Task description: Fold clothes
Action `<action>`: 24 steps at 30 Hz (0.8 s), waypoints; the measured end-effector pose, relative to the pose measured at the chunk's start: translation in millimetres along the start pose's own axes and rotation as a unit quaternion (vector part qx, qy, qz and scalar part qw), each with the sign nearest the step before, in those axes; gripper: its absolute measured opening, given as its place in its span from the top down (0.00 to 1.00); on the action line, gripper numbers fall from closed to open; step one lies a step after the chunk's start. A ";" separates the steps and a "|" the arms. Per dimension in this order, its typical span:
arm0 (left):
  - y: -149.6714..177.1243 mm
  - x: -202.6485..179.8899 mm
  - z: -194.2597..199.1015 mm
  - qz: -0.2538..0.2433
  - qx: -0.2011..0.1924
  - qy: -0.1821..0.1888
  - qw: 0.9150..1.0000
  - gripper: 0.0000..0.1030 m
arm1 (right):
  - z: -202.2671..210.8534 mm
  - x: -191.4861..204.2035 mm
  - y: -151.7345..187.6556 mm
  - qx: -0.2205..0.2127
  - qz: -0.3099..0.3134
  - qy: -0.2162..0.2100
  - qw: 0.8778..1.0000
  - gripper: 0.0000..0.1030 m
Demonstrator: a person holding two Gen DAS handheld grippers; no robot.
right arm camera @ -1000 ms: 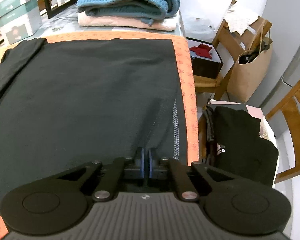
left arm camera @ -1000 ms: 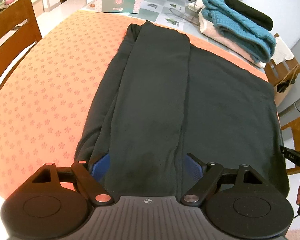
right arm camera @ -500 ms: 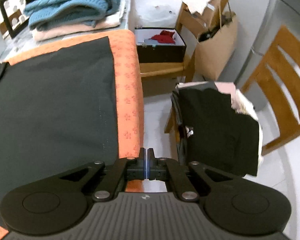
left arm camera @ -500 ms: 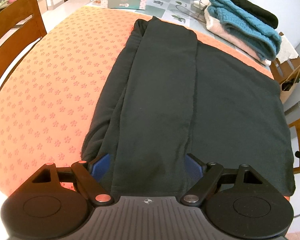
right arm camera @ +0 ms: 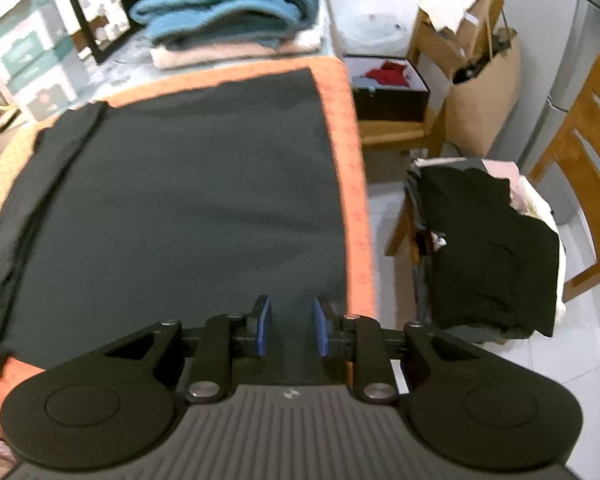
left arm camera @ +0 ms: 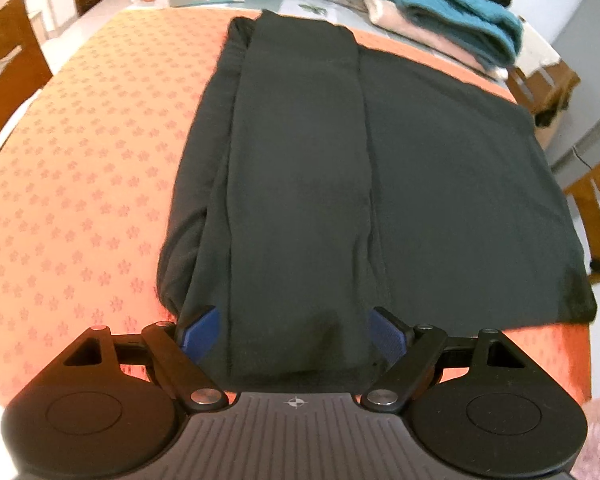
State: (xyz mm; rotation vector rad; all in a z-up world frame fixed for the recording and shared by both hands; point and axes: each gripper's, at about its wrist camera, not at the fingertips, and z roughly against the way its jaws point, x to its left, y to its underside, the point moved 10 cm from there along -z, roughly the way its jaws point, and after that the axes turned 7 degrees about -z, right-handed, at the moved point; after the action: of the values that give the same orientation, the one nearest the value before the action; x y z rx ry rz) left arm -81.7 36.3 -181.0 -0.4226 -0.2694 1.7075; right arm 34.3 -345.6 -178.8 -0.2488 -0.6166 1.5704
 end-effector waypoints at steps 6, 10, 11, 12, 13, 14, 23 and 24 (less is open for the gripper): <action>18.4 8.1 1.7 -0.053 0.012 0.031 0.998 0.28 | 14.5 66.2 8.2 0.005 0.053 -0.050 0.997 0.70; 23.2 15.5 1.2 -0.070 0.011 0.053 0.996 0.48 | 16.6 121.9 21.0 0.022 0.098 -0.093 0.991 0.70; 22.8 16.8 0.2 -0.069 0.011 0.059 0.996 0.54 | 16.4 135.1 24.0 0.026 0.109 -0.104 0.988 0.70; 22.0 17.9 -0.8 -0.067 0.010 0.064 0.996 0.58 | 16.2 150.8 27.2 0.032 0.124 -0.116 0.985 0.70; 21.1 18.3 -0.9 -0.063 0.008 0.072 0.995 0.66 | 16.0 167.2 30.6 0.038 0.140 -0.130 0.981 0.70; 19.9 17.8 -0.2 -0.062 0.004 0.083 0.995 0.73 | 16.0 183.6 34.1 0.044 0.155 -0.143 0.976 0.70; -5.6 14.4 20.6 -0.034 -0.048 0.131 0.990 0.93 | 18.2 308.3 67.8 0.079 0.311 -0.246 0.915 0.52; -10.9 13.8 23.1 -0.025 -0.054 0.133 0.989 0.93 | 17.8 319.5 70.4 0.080 0.326 -0.254 0.907 0.48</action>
State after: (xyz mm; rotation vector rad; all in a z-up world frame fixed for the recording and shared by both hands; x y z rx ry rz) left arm -83.6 53.1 -157.4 -0.7111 -0.1756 1.5721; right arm -69.9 -38.1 -135.1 0.1073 -0.8518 2.3587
